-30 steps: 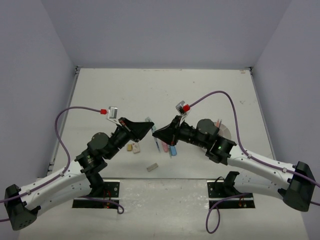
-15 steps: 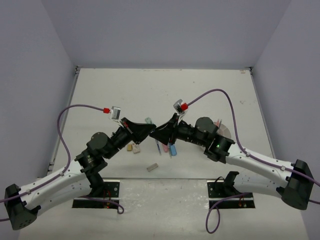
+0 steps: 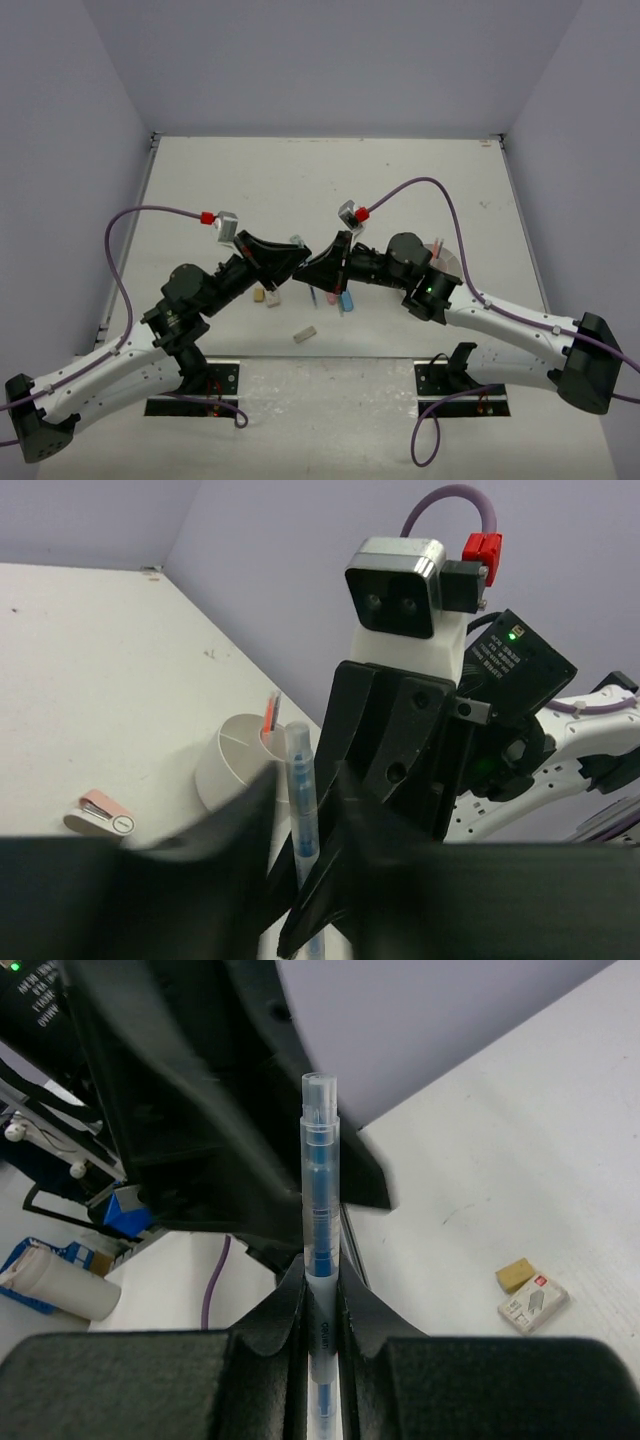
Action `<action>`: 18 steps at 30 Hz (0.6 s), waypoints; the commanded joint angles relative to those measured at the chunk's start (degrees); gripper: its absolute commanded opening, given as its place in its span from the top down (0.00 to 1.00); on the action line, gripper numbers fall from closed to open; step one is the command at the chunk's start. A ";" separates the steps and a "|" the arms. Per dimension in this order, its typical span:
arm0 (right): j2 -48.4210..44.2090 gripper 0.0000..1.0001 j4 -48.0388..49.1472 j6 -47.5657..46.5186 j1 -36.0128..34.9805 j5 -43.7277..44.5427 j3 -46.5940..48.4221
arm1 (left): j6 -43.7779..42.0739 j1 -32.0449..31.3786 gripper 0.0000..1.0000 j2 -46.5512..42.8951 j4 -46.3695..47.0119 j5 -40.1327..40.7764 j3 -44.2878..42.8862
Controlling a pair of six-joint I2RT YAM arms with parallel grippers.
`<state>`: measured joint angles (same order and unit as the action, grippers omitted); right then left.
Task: Sort the stationery into containers
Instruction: Close the pen cap on the pen.
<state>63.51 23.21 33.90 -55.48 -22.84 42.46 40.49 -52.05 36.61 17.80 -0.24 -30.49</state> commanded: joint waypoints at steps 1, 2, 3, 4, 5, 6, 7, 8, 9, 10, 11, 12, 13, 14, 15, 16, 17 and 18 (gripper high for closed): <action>0.48 1.00 1.40 0.37 -0.07 -0.89 0.88 | -4.89 -0.07 0.54 1.17 -1.00 -0.04 -6.23; 0.48 1.00 1.40 0.29 -0.07 -0.89 0.87 | -4.91 -0.15 0.53 1.20 -1.08 0.04 -6.29; 0.58 1.00 1.40 0.19 -0.07 -0.98 0.78 | -5.43 -0.15 0.45 1.72 -2.82 1.86 -7.60; 0.83 1.00 1.49 -0.06 -0.07 -1.24 0.70 | -5.69 -0.15 0.34 2.23 -4.34 3.33 -8.87; 0.84 1.00 1.50 -0.15 -0.15 -1.33 0.69 | -5.95 -0.07 0.29 2.25 -4.42 4.23 -8.93; 1.04 1.00 1.70 -0.19 -0.11 -1.41 0.61 | -6.20 -0.07 0.27 2.82 -6.26 5.66 -10.40; 1.25 1.00 1.90 -0.23 -0.07 -1.49 0.53 | -6.45 -0.07 0.25 3.39 -8.09 7.09 -11.87; 1.27 1.00 1.99 -0.24 -0.13 -1.50 0.46 | -6.67 -0.07 0.25 3.79 -9.22 8.44 -12.96; 1.33 1.00 2.08 -0.24 -0.16 -1.50 0.43 | -6.86 -0.07 0.24 4.02 -9.66 9.09 -13.64; 1.36 1.00 2.16 -0.24 -0.16 -1.56 0.43 | -6.91 -0.07 0.24 4.08 -9.72 9.20 -13.80; 1.32 1.00 2.15 -0.28 -0.12 -1.59 0.43 | -7.03 -0.07 0.25 4.43 -10.11 9.48 -14.40; 1.26 1.00 2.09 -0.34 -0.07 -1.57 0.43 | -7.19 -0.07 0.26 4.94 -10.69 9.82 -15.21; 1.20 1.00 2.04 -0.40 -0.07 -1.45 0.43 | -7.25 -0.07 0.28 5.35 -11.22 9.88 -15.74; 1.00 1.00 1.90 -0.60 -0.07 -1.32 0.46 | -7.27 -0.07 0.32 5.72 -11.50 9.75 -15.97; 0.74 1.00 1.72 -0.86 -0.07 -1.19 0.51 | -7.27 -0.07 0.38 6.08 -11.68 9.53 -16.06; 0.54 1.00 1.40 -1.02 -0.11 -1.07 0.64 | -7.07 -0.07 0.43 6.22 -11.74 9.39 -15.97; 0.38 1.00 1.01 -1.16 -0.15 -0.96 0.79 | -6.82 -0.08 0.49 6.28 -11.73 9.25 -15.81; 0.29 1.00 0.58 -1.48 -0.07 -0.78 0.88 | -6.73 -0.15 0.53 6.36 -11.62 8.84 -15.63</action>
<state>64.58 23.39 33.77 -55.48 -23.51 42.46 35.21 -52.14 42.33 7.92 7.80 -44.53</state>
